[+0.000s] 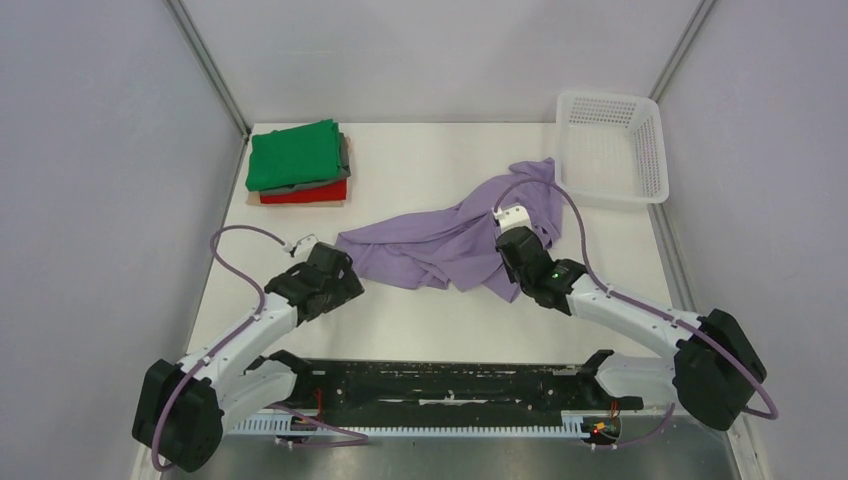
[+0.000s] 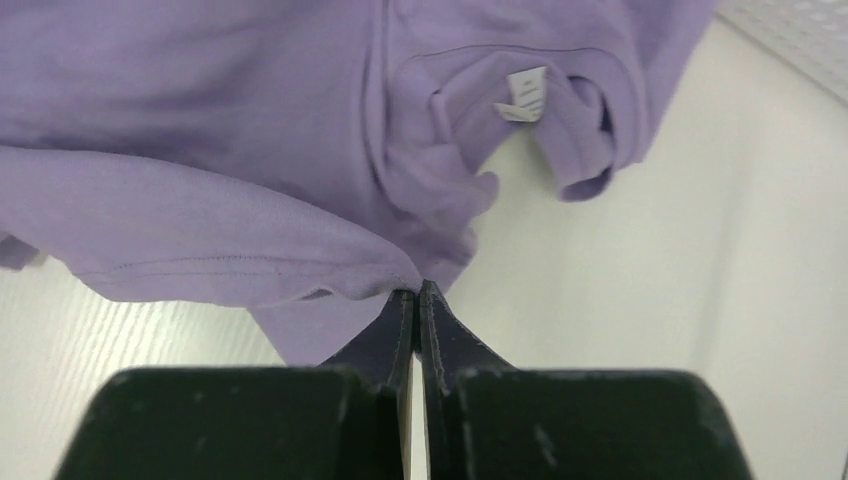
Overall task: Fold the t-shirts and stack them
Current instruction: Flatten out the tshirt
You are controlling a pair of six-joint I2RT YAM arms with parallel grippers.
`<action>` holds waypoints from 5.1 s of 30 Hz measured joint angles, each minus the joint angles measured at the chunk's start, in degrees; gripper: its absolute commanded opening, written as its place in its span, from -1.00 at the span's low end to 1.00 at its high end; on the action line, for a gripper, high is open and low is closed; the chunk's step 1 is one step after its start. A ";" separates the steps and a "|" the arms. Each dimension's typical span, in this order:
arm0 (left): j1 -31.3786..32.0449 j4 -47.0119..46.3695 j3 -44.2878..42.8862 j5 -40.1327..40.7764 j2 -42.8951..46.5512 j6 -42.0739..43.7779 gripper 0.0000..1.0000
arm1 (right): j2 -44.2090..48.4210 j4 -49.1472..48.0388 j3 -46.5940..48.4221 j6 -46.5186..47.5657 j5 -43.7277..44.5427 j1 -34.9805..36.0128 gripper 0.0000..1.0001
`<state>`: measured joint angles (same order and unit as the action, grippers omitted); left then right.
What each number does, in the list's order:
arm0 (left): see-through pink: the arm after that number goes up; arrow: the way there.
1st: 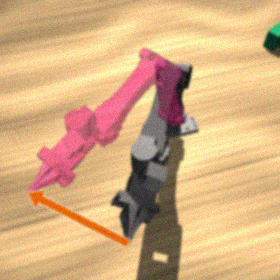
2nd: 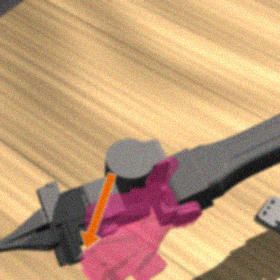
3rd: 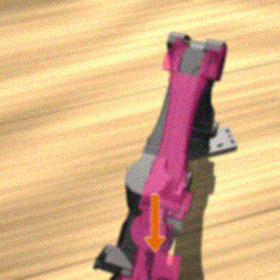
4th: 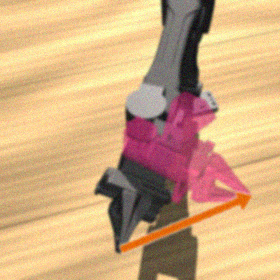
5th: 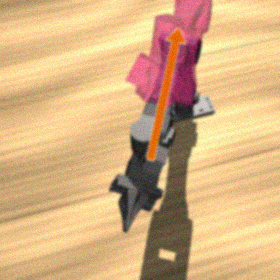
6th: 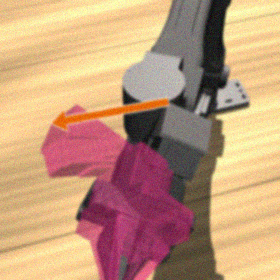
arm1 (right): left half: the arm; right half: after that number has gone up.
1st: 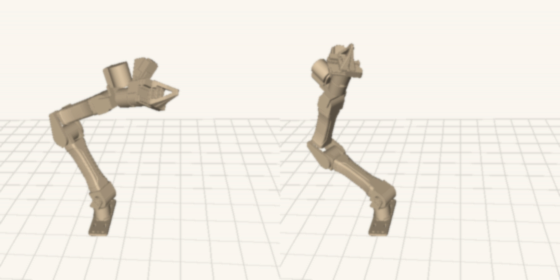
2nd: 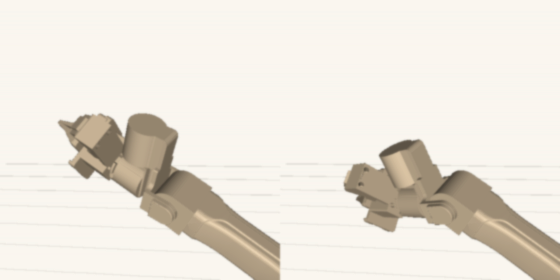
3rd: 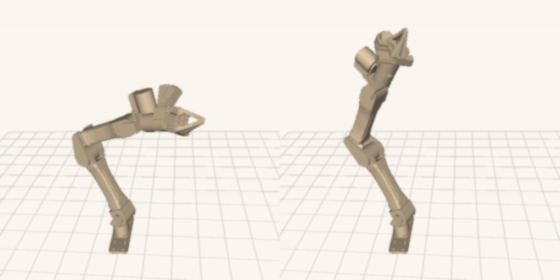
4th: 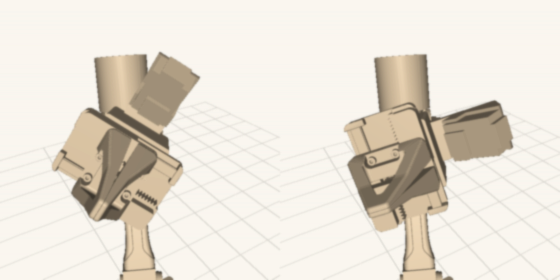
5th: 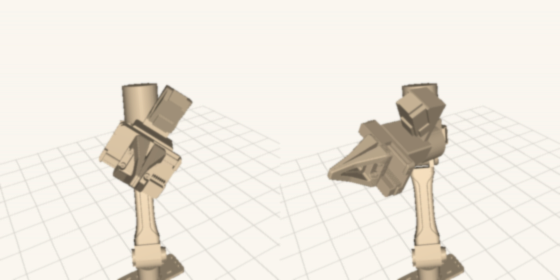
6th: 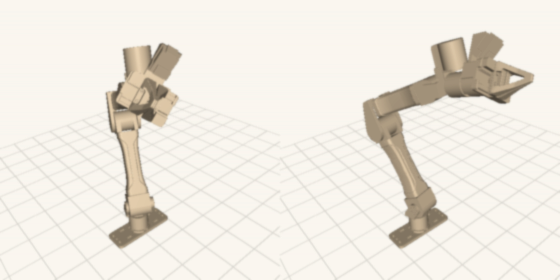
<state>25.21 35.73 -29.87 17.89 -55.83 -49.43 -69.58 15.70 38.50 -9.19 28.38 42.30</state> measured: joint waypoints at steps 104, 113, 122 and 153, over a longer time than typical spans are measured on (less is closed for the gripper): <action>-2.75 -4.79 -63.56 6.25 22.40 15.28 -0.96 | 23.37 1.95 61.11 17.33 -20.63 -8.46 -1.00; -12.55 -2.25 -74.07 -4.15 20.09 15.63 -0.96 | 21.94 4.31 70.49 19.91 -25.88 -8.46 -1.00; -18.12 -2.19 -68.74 -6.40 19.80 15.56 -0.96 | 19.32 -0.02 64.67 26.34 -15.02 -8.44 -1.00; -18.12 -12.20 -29.83 5.70 -18.34 15.45 0.99 | -26.01 -22.84 25.51 20.22 5.35 -13.55 0.96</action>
<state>7.09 23.53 -59.70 23.59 -74.17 -33.98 -95.59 -7.14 64.01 11.03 33.74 28.75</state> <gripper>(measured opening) 0.993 0.979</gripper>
